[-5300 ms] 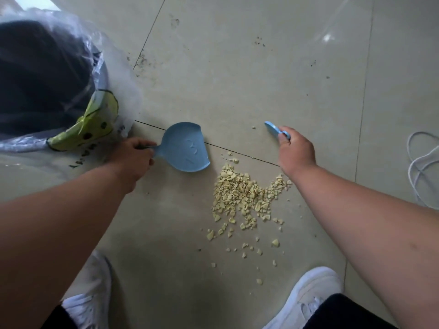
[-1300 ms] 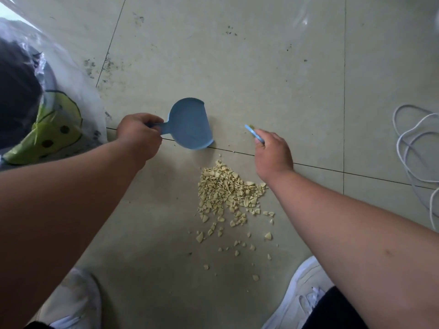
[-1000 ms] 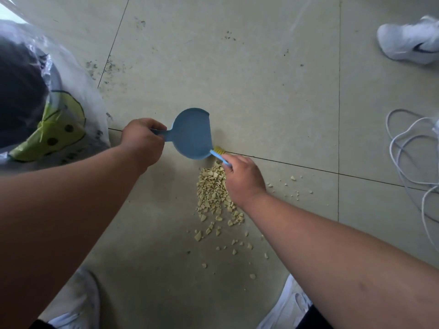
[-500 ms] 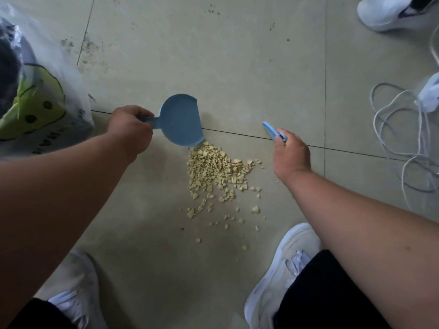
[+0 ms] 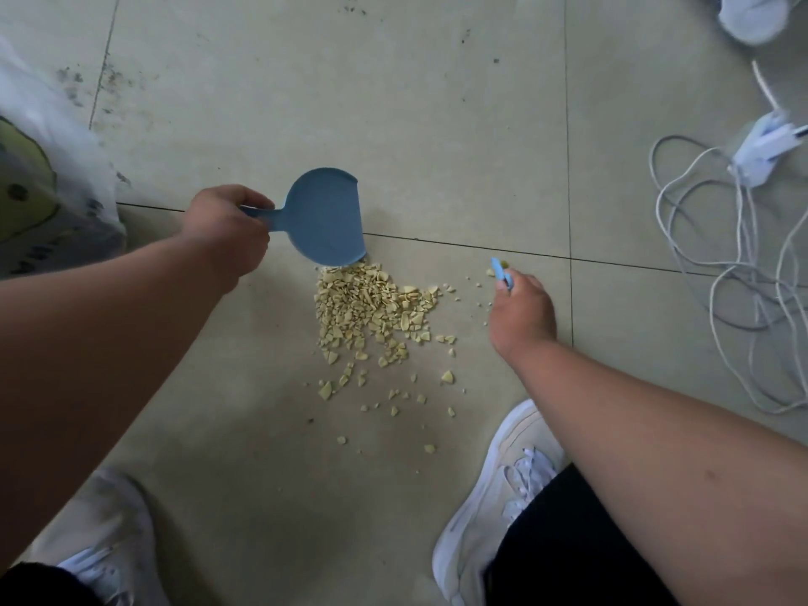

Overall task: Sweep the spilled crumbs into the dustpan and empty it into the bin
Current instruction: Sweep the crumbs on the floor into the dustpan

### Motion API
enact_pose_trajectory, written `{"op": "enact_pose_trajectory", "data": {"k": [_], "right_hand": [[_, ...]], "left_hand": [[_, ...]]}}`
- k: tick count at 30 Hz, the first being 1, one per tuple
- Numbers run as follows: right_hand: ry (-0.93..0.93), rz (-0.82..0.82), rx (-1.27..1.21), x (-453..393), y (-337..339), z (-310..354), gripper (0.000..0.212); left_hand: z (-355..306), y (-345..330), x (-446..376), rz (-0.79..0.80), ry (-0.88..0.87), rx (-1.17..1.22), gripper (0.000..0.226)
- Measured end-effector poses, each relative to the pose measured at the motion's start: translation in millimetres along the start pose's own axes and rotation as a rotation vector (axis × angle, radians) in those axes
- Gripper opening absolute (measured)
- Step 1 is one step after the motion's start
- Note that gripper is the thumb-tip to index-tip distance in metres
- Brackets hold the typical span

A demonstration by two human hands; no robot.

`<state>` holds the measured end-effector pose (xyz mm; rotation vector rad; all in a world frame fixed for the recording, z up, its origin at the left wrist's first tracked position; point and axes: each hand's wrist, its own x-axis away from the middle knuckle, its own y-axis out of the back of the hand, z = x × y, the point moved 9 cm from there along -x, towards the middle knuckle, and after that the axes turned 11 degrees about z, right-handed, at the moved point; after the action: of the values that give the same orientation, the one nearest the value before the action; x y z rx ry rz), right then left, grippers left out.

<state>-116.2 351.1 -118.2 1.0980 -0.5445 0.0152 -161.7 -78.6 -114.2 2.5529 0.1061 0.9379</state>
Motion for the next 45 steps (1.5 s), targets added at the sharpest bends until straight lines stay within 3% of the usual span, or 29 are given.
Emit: {"op": "enact_pose_trajectory", "data": {"k": [14, 19, 26, 31, 36, 45], "right_hand": [[0.297, 0.130, -0.063, 57, -68, 120, 0.027], [0.224, 0.060, -0.107, 34, -33, 101, 0.025], [-0.022, -0.102, -0.046, -5, 33, 3, 0.022], [-0.115, -0.072, 0.013, 11, 32, -40, 0.035], [-0.069, 0.061, 0.067, 39, -8, -17, 0.020], [-0.022, 0.160, -0.074, 74, -50, 43, 0.018]], "left_hand": [[-1, 6, 10, -0.035, -0.002, 0.108, 0.024], [1, 15, 11, -0.033, -0.003, 0.116, 0.024], [11, 26, 9, -0.012, -0.012, 0.114, 0.018], [29, 38, 12, 0.007, -0.011, 0.125, 0.017], [48, 47, 21, 0.065, 0.046, 0.119, 0.001], [54, 32, 57, 0.149, 0.108, 0.047, 0.016]]}}
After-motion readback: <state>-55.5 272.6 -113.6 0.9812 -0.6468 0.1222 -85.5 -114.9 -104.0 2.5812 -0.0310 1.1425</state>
